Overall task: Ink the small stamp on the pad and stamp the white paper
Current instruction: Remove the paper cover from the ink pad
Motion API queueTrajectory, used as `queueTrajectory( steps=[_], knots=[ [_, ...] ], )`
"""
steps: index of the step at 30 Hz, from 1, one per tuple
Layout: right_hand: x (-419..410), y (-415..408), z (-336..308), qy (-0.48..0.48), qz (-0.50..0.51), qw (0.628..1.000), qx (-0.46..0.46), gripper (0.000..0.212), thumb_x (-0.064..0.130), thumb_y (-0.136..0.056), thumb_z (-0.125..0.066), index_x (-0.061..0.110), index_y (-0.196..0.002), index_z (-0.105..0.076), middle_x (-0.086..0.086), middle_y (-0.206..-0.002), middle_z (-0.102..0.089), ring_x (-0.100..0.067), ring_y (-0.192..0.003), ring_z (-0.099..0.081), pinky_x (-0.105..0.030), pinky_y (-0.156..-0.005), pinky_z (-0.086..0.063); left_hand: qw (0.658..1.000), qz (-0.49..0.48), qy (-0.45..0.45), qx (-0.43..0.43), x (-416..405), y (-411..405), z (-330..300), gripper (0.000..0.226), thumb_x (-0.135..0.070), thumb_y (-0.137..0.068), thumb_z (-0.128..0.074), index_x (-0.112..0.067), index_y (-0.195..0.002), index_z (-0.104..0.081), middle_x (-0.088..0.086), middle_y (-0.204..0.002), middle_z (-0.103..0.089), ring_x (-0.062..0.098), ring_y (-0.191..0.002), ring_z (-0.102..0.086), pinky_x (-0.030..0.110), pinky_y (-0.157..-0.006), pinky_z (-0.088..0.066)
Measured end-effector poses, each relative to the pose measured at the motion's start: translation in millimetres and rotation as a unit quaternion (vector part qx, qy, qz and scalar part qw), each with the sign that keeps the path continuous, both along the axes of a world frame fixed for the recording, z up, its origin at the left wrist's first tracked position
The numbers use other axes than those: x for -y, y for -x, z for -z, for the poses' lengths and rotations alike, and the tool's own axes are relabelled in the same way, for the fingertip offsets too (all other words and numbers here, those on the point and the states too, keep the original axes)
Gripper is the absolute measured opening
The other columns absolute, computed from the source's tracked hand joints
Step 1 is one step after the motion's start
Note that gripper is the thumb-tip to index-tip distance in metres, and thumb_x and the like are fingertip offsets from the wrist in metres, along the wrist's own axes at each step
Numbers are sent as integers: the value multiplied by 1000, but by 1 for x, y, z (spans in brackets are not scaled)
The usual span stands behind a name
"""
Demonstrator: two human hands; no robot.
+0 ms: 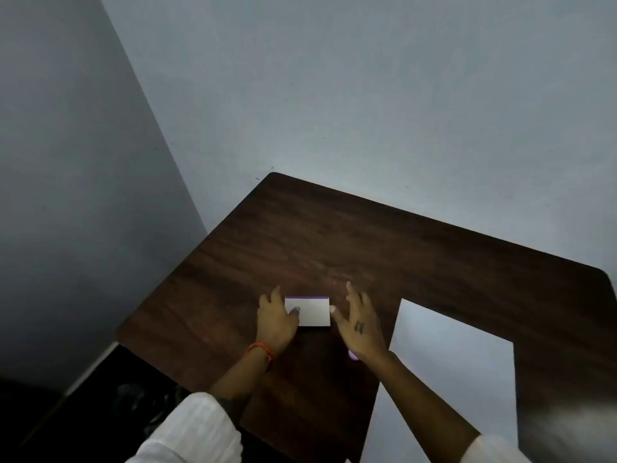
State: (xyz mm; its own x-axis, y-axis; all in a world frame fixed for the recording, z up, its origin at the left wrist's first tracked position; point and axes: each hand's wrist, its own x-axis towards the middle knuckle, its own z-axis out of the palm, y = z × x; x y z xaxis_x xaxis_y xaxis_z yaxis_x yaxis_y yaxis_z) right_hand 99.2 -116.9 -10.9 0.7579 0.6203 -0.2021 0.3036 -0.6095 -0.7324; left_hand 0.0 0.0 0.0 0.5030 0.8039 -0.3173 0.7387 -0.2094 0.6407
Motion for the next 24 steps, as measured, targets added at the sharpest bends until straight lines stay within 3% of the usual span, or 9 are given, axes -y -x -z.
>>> queueTrajectory(
  steps=[3,9,19,24],
  knots=[
    [-11,1,5,50,-2,998,-29,65,34,-88,-57,17,-142,-25,-11,-148,-35,-29,-135,-37,-43,-110,-38,999,5,32,-23,-7,1,7,67,-20,-87,-62,-7,-142,-25,19,-147,-30,34,-129,-42,41,-107,-38],
    [-25,7,12,94,-26,995,-31,54,19,-85,-63,14,-135,-41,-10,-138,-47,-25,-126,-46,-37,-107,-40,996,87,17,-26,-14,8,19,44,-17,-87,-59,-10,-130,-51,14,-127,-59,26,-122,-46,35,-101,-39],
    [-27,18,14,70,30,996,36,56,18,-87,-61,14,-138,-37,-10,-141,-46,-26,-127,-46,-36,-108,-41,998,67,-9,1,-10,11,15,46,-19,-88,-59,-7,-131,-48,16,-132,-51,26,-119,-51,34,-106,-40],
    [-38,31,8,19,26,998,57,54,15,-86,-62,14,-136,-40,-8,-135,-51,-22,-120,-53,-31,-101,-45,998,26,-36,47,-20,29,3,45,-17,-87,-61,-8,-129,-50,16,-128,-54,27,-117,-52,29,-100,-39]
  ],
)
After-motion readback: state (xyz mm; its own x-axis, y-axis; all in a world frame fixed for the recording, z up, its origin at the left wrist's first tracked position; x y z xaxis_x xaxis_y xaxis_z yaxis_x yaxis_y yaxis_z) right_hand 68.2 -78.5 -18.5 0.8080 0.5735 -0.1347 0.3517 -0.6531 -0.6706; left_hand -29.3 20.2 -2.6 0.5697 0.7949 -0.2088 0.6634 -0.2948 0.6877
